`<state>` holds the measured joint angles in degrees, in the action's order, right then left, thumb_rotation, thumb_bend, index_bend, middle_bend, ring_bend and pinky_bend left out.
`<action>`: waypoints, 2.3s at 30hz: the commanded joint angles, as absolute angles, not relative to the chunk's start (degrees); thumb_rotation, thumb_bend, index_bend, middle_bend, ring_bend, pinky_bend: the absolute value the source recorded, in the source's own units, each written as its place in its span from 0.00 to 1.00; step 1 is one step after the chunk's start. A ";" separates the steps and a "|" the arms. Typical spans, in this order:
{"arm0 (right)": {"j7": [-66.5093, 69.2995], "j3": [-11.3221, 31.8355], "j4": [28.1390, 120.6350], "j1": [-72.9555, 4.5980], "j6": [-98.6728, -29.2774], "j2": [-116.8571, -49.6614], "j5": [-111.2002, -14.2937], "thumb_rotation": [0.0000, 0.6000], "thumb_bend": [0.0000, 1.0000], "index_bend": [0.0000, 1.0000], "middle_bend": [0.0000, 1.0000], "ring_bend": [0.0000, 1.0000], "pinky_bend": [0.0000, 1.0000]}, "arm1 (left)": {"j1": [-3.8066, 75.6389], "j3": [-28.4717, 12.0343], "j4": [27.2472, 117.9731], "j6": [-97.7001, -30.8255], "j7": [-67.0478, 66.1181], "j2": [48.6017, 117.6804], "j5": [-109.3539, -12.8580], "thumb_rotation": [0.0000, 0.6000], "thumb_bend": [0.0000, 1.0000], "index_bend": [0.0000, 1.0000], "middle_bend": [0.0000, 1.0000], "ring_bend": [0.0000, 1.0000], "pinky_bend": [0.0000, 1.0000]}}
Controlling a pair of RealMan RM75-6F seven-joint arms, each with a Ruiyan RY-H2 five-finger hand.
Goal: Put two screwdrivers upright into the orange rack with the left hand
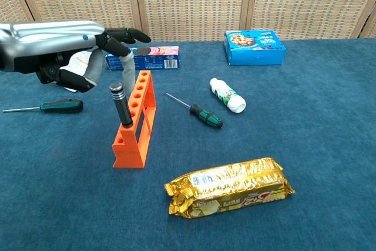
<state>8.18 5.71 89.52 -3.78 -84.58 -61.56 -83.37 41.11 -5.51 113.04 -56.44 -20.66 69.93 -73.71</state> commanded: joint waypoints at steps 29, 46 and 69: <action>6.37 5.89 89.36 -4.31 -83.52 -62.29 -82.40 1.00 0.00 0.00 0.00 0.00 0.00 | 40.08 -10.93 79.01 -58.82 -18.58 82.39 -56.40 1.00 0.00 0.36 0.00 0.00 0.00; 4.71 6.37 89.30 -4.81 -82.40 -62.73 -80.82 1.00 0.00 0.00 0.00 0.00 0.00 | 40.92 -10.97 59.91 -50.03 -12.06 92.12 -54.36 1.00 0.08 0.47 0.00 0.00 0.00; 4.17 6.85 89.03 -5.08 -81.70 -62.92 -79.54 1.00 0.00 0.00 0.00 0.00 0.00 | 42.89 -12.95 45.92 -43.46 -7.05 99.80 -56.24 1.00 0.17 0.49 0.00 0.00 0.00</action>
<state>4.17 6.85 89.03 -5.09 -81.70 -62.92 -79.55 42.86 -12.93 45.94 -43.47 -7.03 99.78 -56.23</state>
